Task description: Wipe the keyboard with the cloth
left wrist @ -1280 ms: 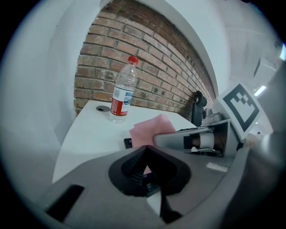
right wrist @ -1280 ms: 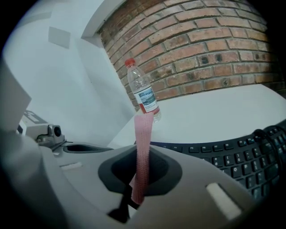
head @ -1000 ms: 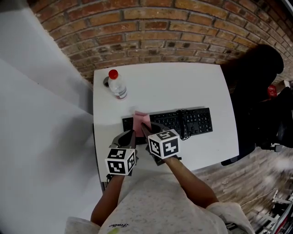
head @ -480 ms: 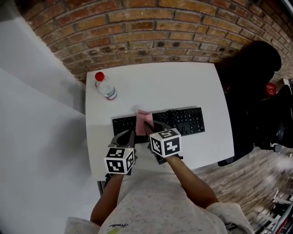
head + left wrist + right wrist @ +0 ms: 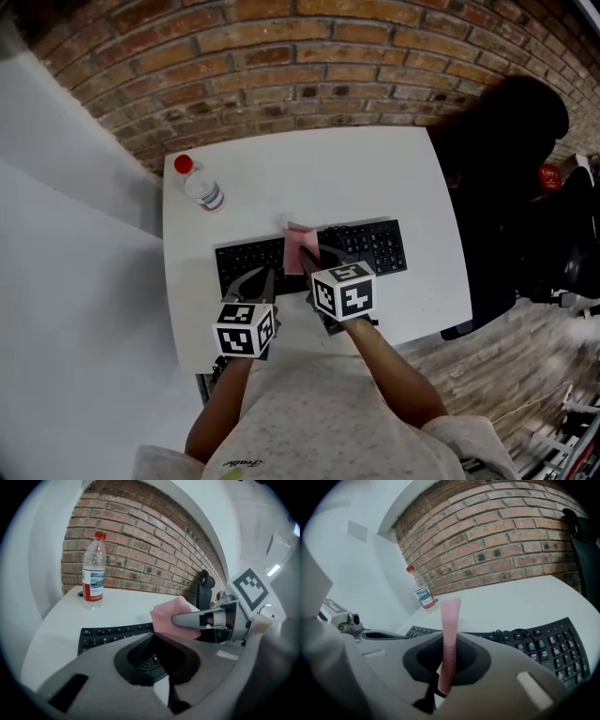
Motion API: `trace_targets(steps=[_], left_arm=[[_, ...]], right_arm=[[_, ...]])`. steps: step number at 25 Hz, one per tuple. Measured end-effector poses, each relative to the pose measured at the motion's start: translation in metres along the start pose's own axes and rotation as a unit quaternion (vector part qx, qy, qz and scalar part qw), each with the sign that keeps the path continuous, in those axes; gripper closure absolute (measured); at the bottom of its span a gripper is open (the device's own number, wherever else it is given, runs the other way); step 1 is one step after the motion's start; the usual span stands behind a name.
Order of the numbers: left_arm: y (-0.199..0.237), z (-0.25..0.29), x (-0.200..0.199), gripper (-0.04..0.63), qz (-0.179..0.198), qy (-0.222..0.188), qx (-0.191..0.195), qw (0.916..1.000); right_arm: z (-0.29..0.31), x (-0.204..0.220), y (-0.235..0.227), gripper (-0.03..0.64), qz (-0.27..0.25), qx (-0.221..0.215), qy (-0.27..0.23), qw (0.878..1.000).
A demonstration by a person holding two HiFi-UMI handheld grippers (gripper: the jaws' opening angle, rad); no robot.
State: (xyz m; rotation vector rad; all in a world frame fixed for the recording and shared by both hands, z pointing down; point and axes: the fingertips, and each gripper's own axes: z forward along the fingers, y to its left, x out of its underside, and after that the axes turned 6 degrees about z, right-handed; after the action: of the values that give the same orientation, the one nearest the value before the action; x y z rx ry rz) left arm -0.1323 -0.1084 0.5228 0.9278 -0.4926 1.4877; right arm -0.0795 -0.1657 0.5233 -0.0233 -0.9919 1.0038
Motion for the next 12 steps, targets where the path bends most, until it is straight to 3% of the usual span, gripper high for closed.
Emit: trace_targets(steps=[12], left_arm=[[-0.032, 0.019, -0.004, 0.6, 0.009, 0.005, 0.012, 0.9999]], right_arm=[[-0.029, -0.011, -0.045, 0.594, 0.027, 0.012, -0.016, 0.999]])
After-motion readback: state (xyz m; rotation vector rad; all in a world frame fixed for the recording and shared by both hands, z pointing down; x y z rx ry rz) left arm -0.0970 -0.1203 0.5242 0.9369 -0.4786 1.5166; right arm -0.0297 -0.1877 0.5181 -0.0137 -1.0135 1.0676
